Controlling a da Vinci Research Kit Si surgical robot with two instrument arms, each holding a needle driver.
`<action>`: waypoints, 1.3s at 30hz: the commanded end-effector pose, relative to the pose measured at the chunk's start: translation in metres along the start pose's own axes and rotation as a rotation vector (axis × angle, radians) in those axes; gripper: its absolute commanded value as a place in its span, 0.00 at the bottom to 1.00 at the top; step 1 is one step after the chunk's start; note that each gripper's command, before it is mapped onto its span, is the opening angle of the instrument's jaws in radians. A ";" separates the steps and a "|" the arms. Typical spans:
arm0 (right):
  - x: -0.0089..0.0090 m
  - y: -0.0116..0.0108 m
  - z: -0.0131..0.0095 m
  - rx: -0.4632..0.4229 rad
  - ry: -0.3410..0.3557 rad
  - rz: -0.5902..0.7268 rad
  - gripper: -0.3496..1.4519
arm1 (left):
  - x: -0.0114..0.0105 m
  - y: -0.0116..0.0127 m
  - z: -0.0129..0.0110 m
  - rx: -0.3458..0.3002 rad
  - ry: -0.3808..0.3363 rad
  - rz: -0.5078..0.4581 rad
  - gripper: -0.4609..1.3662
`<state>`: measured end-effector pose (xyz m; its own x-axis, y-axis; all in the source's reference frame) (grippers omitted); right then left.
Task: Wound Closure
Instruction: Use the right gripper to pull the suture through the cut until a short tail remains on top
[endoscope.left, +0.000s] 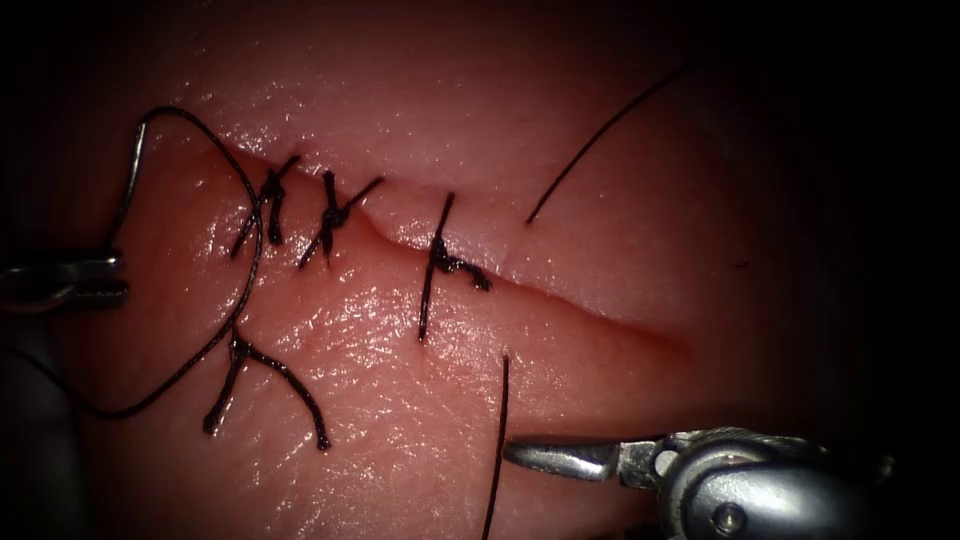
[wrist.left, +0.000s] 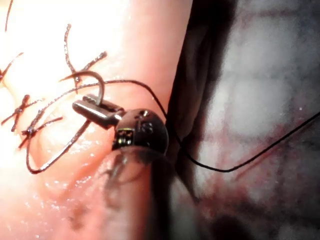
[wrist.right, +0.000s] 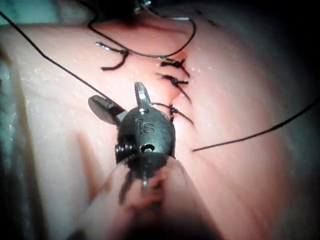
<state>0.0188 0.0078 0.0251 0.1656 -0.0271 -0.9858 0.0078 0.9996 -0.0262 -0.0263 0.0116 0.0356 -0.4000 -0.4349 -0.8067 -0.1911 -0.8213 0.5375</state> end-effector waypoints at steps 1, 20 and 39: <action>-0.0007 0.0006 -0.0003 -0.009 -0.002 -0.008 0.97 | 0.0000 0.0000 0.0000 -0.008 0.000 0.000 0.06; -0.0097 0.0010 0.0046 -0.001 -0.008 -0.037 0.95 | 0.0001 0.0000 0.0000 -0.008 0.001 0.006 0.06; -0.0092 0.0007 0.0056 0.114 -0.037 -0.025 0.00 | 0.0002 0.0000 0.0001 -0.009 0.001 0.005 0.06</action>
<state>0.0228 0.0087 0.0352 0.1990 -0.0528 -0.9786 0.1239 0.9919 -0.0283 -0.0264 0.0115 0.0355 -0.3999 -0.4400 -0.8040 -0.1892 -0.8187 0.5422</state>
